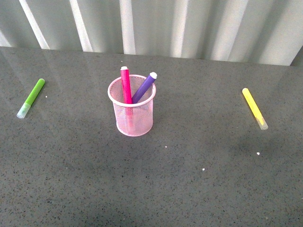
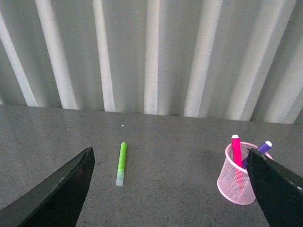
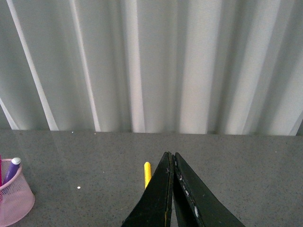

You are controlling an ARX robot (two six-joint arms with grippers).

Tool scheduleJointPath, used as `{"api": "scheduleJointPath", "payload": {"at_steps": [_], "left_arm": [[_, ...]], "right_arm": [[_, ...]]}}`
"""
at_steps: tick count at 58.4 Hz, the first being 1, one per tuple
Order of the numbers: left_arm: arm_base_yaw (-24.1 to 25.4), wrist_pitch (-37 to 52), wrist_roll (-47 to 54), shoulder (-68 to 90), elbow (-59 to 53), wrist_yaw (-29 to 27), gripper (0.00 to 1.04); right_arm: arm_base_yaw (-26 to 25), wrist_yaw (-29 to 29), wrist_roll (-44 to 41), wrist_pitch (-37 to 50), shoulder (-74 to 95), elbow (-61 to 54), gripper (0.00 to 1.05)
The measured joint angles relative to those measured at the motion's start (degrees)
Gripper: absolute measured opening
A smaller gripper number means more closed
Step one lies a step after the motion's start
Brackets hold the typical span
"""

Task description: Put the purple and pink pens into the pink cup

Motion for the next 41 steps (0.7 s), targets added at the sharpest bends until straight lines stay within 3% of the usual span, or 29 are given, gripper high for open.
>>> {"api": "scheduleJointPath", "payload": {"at_steps": [11, 18, 34, 41], "left_arm": [[0.00, 0.00, 0.00, 0.00, 0.00, 0.00, 0.98], [0.00, 0.00, -0.02, 0.00, 0.02, -0.09, 0.98], [0.00, 0.00, -0.02, -0.02, 0.00, -0.02, 0.98], [0.00, 0.00, -0.02, -0.02, 0.00, 0.00, 0.98]], "right_arm": [[0.00, 0.02, 0.00, -2.64, -2.64, 0.00, 0.03], [0.00, 0.02, 0.02, -12.26, -10.69, 0.00, 0.03], [0.00, 0.00, 0.02, -12.59, -12.24, 0.02, 0.04], [0.00, 0.02, 0.02, -12.61, -12.24, 0.02, 0.23]]}}
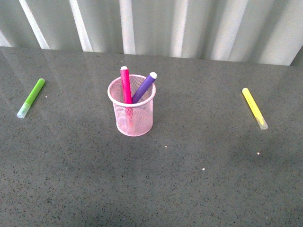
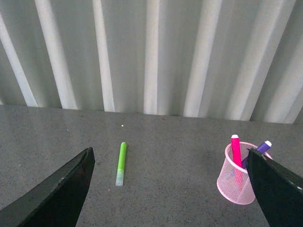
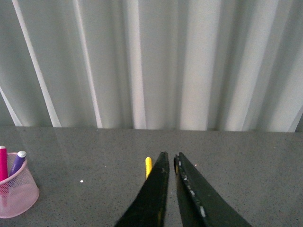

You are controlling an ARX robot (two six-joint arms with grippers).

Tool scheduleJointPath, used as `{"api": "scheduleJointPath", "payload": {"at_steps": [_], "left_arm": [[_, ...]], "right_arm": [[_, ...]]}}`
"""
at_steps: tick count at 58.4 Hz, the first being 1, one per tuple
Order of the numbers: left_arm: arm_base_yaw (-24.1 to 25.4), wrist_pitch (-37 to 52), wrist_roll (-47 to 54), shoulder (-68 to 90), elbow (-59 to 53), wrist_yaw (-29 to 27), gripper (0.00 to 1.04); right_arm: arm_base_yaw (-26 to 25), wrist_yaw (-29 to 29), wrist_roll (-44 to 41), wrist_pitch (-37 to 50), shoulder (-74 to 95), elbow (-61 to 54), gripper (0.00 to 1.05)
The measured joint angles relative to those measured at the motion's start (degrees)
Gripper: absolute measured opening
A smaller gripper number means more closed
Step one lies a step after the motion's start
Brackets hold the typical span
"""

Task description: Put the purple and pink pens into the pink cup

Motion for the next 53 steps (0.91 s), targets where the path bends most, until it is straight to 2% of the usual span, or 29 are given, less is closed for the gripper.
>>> {"api": "scheduleJointPath", "payload": {"at_steps": [25, 53], "left_arm": [[0.00, -0.02, 0.02, 0.00, 0.00, -0.02, 0.98], [0.00, 0.00, 0.00, 0.00, 0.00, 0.00, 0.98]], "right_arm": [[0.00, -0.02, 0.02, 0.00, 0.00, 0.00, 0.98], [0.00, 0.00, 0.13, 0.00, 0.00, 0.00, 0.98]]}}
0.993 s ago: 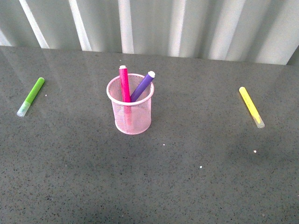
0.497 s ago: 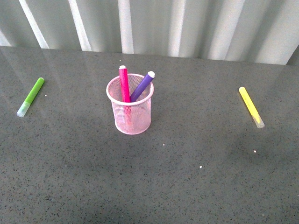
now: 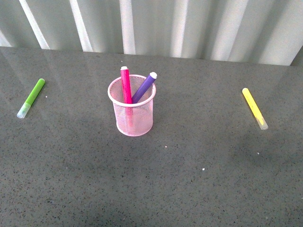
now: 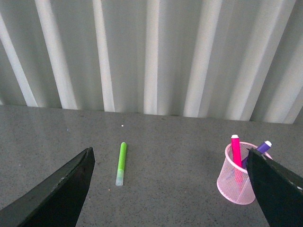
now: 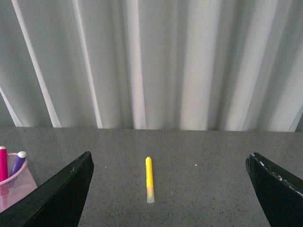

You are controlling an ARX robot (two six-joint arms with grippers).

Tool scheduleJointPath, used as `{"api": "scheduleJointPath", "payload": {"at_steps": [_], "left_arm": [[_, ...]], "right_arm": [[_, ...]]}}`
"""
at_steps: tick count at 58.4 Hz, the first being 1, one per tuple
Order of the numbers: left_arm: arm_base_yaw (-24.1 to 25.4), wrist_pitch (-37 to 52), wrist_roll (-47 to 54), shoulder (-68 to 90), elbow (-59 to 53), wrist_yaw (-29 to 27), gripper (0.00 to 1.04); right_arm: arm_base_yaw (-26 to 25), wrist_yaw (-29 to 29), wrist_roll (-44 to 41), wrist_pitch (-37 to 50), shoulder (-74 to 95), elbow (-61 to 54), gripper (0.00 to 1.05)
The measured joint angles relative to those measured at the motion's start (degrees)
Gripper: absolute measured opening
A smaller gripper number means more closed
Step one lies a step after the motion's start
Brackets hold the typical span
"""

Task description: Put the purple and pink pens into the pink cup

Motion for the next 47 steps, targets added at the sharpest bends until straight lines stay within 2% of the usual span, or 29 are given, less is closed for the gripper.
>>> {"api": "scheduleJointPath", "payload": {"at_steps": [47], "left_arm": [[0.00, 0.00, 0.00, 0.00, 0.00, -0.02, 0.98]], "right_arm": [[0.00, 0.00, 0.00, -0.04, 0.00, 0.00, 0.98]]}}
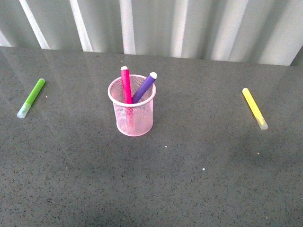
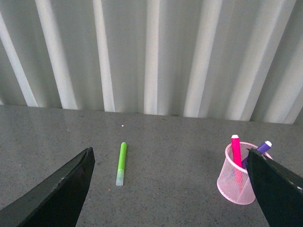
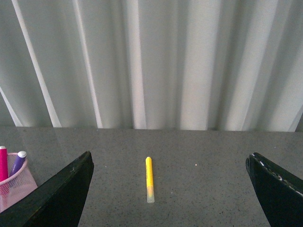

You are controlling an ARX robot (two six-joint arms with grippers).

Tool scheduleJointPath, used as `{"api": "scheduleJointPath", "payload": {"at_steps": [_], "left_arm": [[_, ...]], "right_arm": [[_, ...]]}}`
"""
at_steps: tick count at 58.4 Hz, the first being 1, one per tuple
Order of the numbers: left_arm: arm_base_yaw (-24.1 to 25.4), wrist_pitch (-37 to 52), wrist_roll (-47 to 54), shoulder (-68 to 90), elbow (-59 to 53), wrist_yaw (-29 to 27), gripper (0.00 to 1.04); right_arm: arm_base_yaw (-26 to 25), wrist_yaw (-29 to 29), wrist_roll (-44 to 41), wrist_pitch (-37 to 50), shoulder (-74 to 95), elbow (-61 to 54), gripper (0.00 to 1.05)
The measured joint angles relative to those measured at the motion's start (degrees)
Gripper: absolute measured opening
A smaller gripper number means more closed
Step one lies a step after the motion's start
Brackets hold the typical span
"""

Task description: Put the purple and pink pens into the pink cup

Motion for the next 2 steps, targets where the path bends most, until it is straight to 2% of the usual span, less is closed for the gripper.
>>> {"api": "scheduleJointPath", "payload": {"at_steps": [2], "left_arm": [[0.00, 0.00, 0.00, 0.00, 0.00, 0.00, 0.98]], "right_arm": [[0.00, -0.02, 0.00, 0.00, 0.00, 0.00, 0.98]]}}
